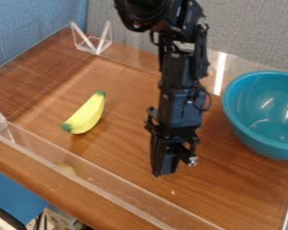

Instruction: Remove the mushroom from the blue bowl and put it on the table

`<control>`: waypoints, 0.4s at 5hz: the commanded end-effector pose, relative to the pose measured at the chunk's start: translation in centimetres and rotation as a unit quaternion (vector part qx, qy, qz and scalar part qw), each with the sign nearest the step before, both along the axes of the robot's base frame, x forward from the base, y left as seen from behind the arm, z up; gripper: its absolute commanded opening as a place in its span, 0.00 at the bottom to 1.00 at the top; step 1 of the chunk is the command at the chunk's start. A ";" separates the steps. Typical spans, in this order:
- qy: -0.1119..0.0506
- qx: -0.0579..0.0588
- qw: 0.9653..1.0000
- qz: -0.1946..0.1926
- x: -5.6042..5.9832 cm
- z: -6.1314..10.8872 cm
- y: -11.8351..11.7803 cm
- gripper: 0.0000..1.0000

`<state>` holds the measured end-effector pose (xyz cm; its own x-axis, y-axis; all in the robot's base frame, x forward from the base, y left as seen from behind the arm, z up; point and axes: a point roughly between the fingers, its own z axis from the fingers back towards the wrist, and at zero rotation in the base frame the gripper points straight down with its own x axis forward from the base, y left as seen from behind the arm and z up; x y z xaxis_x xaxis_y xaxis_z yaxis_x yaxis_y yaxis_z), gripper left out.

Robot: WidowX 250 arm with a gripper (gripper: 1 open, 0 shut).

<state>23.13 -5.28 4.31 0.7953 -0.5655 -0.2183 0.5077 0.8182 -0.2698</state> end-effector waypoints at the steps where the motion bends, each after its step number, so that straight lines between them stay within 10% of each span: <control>1: -0.028 0.013 0.999 -0.016 0.9 0.8 -0.2 1.00; 2: -0.039 0.025 0.999 -0.002 1.4 0.2 -0.7 1.00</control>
